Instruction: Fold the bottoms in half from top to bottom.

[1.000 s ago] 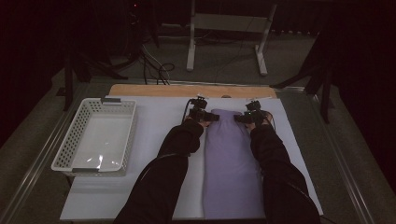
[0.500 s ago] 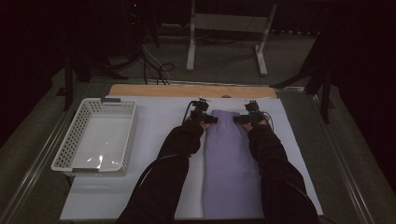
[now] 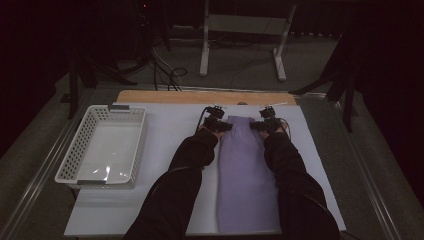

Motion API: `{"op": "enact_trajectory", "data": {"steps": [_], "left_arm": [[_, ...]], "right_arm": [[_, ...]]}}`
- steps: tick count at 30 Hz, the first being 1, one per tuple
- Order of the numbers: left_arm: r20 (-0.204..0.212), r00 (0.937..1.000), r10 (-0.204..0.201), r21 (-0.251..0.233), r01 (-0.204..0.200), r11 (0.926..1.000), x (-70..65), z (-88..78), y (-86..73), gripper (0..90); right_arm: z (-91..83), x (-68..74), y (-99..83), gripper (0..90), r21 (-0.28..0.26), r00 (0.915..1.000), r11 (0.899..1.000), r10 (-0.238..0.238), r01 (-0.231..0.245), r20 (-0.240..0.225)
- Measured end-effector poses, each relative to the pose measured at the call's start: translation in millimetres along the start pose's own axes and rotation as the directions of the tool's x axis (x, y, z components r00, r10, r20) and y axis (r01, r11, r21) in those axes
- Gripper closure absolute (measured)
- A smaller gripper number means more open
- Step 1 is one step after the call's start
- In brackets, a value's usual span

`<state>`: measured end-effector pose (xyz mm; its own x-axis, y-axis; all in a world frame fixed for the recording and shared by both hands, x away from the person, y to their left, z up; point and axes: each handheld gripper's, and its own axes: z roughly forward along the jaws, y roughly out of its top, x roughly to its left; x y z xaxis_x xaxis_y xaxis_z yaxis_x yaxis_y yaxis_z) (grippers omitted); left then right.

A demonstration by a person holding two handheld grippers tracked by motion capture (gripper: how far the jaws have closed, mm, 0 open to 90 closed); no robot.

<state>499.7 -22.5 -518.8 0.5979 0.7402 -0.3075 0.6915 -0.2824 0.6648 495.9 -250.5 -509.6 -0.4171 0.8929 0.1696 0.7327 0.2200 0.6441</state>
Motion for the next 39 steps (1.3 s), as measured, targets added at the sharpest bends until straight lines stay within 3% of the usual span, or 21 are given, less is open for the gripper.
{"op": "enact_trajectory", "data": {"steps": [8,21,39], "left_arm": [[0.022,0.9988,0.043,-0.005,-0.043,0.9991,0.6,-7.2,4.0,79.0],[0.036,0.9969,0.07,-0.036,-0.068,0.997,-0.7,-18.3,12.9,79.6],[0.039,0.9866,0.158,-0.111,-0.153,0.982,-14.5,-57.0,46.4,79.7]], "right_arm": [[-5.3,3.0,5.4,79.6,-0.01,0.9995,1.0,-0.028,0.028,0.011],[-16.7,7.2,15.6,79.6,-0.03,0.9989,0.999,-0.043,0.043,0.019],[-55.0,15.3,42.3,79.5,-0.122,0.9946,0.987,-0.101,0.103,0.02]]}}
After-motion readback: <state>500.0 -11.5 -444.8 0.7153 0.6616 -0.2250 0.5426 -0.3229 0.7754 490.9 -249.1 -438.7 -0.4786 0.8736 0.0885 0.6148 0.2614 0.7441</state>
